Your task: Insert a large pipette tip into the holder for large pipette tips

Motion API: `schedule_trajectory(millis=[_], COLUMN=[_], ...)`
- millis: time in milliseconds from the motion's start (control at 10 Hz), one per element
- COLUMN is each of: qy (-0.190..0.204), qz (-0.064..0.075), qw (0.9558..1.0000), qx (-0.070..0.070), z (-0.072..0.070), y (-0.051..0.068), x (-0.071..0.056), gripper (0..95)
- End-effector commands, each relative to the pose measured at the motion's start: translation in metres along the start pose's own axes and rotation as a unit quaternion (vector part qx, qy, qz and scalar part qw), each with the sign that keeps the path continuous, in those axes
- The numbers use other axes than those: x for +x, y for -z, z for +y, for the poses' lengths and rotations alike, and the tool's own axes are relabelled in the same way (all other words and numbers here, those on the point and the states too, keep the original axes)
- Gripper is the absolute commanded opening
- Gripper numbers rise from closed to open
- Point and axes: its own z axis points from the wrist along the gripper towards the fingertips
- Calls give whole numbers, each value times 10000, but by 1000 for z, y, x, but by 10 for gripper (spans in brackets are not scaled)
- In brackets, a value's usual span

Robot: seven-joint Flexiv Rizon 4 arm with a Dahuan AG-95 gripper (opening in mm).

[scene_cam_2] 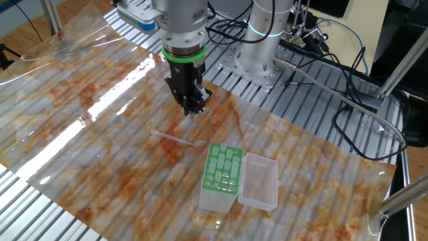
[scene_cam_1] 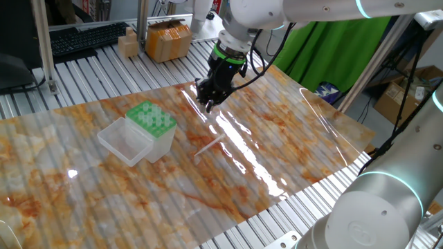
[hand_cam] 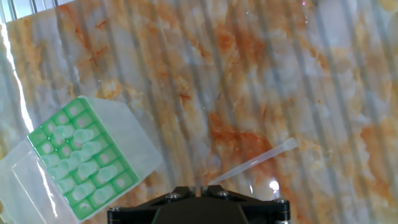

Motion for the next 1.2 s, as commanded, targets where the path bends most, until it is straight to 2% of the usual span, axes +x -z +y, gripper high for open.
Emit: schedule_trajectory(millis=[100, 200, 400, 500, 1000, 1200], qy=[-54, -198, -484, -763, -1226, -1444], qz=[28, 108, 106, 129, 311, 305], qw=[10000, 9997, 9986, 9967, 9914, 9883], qx=[7, 50, 204, 238, 337, 373], z=[0, 1, 0, -2, -23, -37], y=[-1, -2, -3, -5, -16, -20], x=[0, 0, 0, -1, -10, -13], gripper=[0, 0, 0, 0, 0, 0])
